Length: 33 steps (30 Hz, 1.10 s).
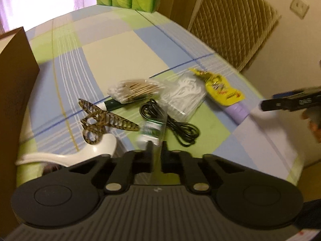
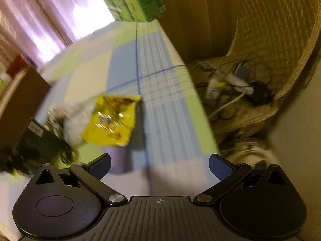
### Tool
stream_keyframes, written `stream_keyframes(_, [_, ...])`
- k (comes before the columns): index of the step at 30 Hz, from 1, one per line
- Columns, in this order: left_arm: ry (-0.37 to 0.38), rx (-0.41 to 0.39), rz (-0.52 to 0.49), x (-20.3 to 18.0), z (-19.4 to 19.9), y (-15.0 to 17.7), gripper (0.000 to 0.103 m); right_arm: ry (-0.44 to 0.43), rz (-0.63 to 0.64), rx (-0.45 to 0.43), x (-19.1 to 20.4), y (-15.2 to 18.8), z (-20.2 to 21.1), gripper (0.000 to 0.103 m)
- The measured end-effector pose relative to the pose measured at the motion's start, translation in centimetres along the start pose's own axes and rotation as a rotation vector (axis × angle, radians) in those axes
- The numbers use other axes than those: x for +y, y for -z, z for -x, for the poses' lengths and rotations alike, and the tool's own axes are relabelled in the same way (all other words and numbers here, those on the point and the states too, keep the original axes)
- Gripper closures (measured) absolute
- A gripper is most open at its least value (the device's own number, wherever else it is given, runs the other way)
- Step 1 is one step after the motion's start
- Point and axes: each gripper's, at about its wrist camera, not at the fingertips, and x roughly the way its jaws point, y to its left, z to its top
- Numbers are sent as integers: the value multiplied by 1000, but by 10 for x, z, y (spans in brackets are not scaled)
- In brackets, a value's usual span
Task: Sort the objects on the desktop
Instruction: 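Grasp the yellow snack pouch with the right tool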
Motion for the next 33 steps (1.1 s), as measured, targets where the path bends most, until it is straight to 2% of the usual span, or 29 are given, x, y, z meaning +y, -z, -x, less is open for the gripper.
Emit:
stream_keyframes(6, [-52,-24,113,2,9,9,103,-80,3,-15,11,-16,-15,2])
stream_keyframes(11, [-54,-61,168,2,23,11,103,-114,21,-4,22,-25,-31,2])
stream_keyframes(16, [-62,-69,210,5,23,13,103,-133,13,11,28,-35,-49,2])
stream_keyframes(22, [-71,-68,213,1,22,16,103,-135,-10,2,36,-48,-64,2])
stream_keyframes(23, [-72,-68,217,2,22,17,103,-129,-13,4,37,-49,-67,7])
stream_keyframes(24, [-72,-67,220,2,22,18,103,-120,-16,10,39,-51,-70,17])
stream_keyframes(28, [-74,-64,223,1,22,21,103,-70,-13,-6,44,-54,-74,38])
stream_keyframes(33, [-84,-57,202,-4,21,23,103,-43,-3,-9,44,-51,-72,38])
